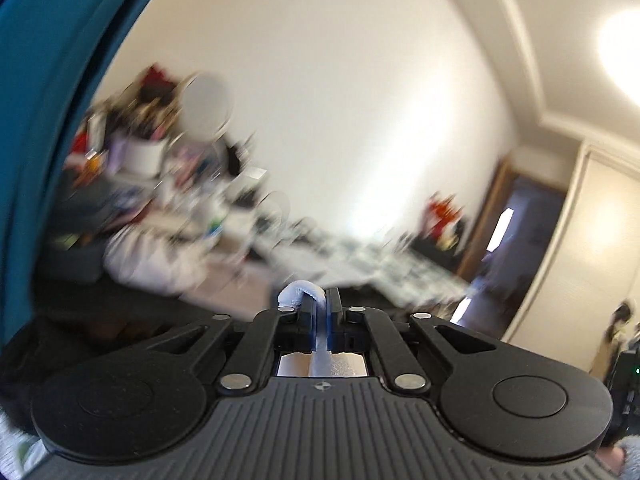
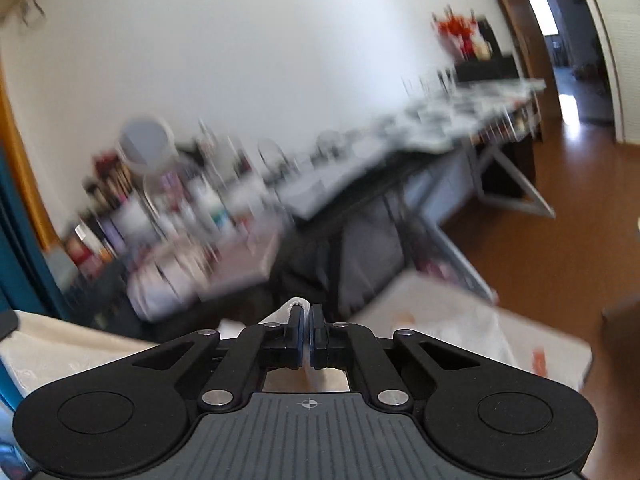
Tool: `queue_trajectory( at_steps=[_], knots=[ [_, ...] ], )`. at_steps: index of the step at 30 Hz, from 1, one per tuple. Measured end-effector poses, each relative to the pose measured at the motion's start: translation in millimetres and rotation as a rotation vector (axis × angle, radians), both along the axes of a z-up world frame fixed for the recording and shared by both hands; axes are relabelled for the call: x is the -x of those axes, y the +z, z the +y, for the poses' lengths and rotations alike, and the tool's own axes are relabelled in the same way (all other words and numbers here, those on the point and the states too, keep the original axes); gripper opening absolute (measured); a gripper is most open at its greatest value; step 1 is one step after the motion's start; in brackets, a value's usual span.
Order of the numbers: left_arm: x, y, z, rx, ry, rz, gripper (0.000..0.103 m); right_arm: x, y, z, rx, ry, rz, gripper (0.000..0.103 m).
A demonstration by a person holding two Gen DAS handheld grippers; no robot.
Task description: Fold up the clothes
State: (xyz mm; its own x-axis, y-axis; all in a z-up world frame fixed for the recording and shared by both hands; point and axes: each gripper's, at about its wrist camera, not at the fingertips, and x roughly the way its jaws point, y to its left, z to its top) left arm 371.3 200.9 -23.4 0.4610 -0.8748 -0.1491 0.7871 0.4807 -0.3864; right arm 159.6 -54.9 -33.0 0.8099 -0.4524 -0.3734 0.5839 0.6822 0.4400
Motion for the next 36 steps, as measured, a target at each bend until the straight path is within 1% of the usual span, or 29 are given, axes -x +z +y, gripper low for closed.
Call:
queue_trajectory(
  at_steps=[2,5,9,11,14,17,21,24,26,29,33,36],
  knots=[
    [2.6,16.7,-2.9,0.055,-0.005,-0.016,0.004,12.2,26.2,-10.4,0.032,-0.006,-0.059,0.002],
    [7.9,43.4,-6.6,0.133,-0.015,-0.049,0.004,35.5,66.9,-28.8,0.033,-0.042,-0.157,0.002],
    [19.9,71.6,-19.8,0.209,-0.045,-0.121,0.004,65.9,123.6,-45.1,0.134,-0.064,-0.275,0.002],
    [27.3,83.5,-28.5,0.244,-0.067,-0.155,0.004,79.6,148.6,-56.8,0.167,-0.076,-0.309,0.002],
    [40.1,100.3,-42.9,0.288,-0.100,-0.212,0.004,102.0,172.4,-81.4,0.151,-0.104,-0.363,0.002],
    [62.8,110.5,-67.6,0.304,-0.138,-0.275,0.004,120.0,188.0,-106.7,0.194,-0.120,-0.365,0.002],
    [91.2,120.5,-110.9,0.328,-0.193,-0.308,0.004,140.7,194.2,-145.6,0.243,-0.109,-0.368,0.002],
    [118.7,123.4,-154.8,0.334,-0.230,-0.335,0.004,159.7,198.3,-180.1,0.304,-0.047,-0.315,0.002],
    [140.6,120.7,-186.5,0.339,-0.247,-0.324,0.004,178.2,198.9,-205.4,0.335,0.010,-0.287,0.002],
    [181.8,117.0,-232.7,0.334,-0.232,-0.264,0.004,212.9,203.3,-247.8,0.347,0.084,-0.272,0.002],
    [237.9,113.5,-293.9,0.312,-0.198,-0.275,0.004,261.3,204.9,-314.9,0.322,0.138,-0.256,0.002],
    [259.6,112.4,-339.5,0.324,-0.210,-0.212,0.004,291.4,204.5,-357.8,0.352,0.148,-0.238,0.002]
  ],
)
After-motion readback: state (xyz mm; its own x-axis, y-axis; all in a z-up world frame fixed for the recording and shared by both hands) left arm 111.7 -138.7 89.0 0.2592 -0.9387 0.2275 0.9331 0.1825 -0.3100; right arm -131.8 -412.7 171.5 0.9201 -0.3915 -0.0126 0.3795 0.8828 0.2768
